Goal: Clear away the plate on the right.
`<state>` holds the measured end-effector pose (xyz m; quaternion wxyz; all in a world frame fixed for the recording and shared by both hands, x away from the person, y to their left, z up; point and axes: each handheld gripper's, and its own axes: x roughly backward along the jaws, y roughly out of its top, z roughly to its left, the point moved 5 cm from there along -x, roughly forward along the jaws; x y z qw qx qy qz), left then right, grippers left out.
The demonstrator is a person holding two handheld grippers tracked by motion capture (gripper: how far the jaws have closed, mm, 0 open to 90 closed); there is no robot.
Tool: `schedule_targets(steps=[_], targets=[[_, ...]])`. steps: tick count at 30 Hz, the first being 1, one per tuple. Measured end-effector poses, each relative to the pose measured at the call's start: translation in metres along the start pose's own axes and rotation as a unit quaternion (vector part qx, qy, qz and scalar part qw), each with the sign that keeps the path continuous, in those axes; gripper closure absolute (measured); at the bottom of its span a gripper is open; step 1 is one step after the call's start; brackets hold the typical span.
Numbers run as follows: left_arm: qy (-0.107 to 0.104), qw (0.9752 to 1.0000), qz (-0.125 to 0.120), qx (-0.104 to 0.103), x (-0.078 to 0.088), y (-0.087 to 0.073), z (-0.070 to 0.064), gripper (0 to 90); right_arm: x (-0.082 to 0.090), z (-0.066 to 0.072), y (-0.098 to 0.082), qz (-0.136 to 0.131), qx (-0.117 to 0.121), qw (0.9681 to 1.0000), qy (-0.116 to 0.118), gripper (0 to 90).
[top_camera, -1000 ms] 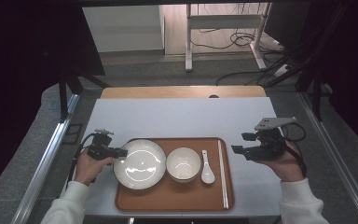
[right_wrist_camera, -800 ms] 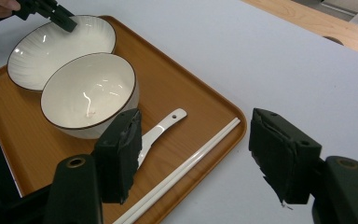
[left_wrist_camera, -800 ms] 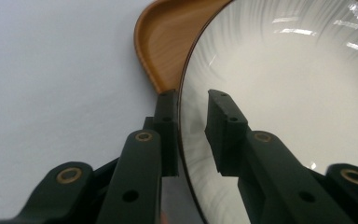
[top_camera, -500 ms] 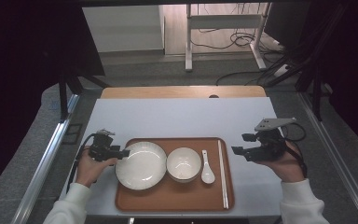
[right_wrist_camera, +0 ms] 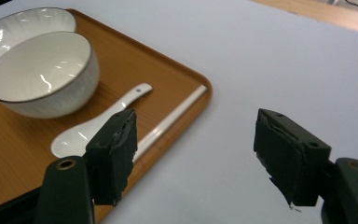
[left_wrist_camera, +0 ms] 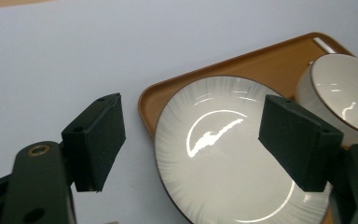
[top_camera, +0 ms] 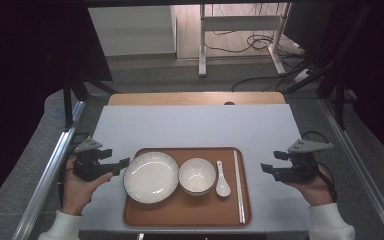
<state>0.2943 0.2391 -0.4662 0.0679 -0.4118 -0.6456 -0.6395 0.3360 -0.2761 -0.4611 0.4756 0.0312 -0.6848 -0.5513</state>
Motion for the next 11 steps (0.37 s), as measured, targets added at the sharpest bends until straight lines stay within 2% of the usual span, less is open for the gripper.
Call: schedule_targets(steps=[4, 11], targets=[[-0.007, 0.9999, -0.008, -0.003, 0.0052, 0.0008, -0.0022, 21.3, 0.0009, -0.0059, -0.0078, -0.005, -0.014, 0.9999, 0.0, 29.6], [-0.011, 0.9997, -0.021, -0.012, 0.0086, 0.0032, -0.0035, 19.8, -0.0016, -0.0037, -0.0039, -0.016, -0.001, 0.9998, 0.009, 27.9]])
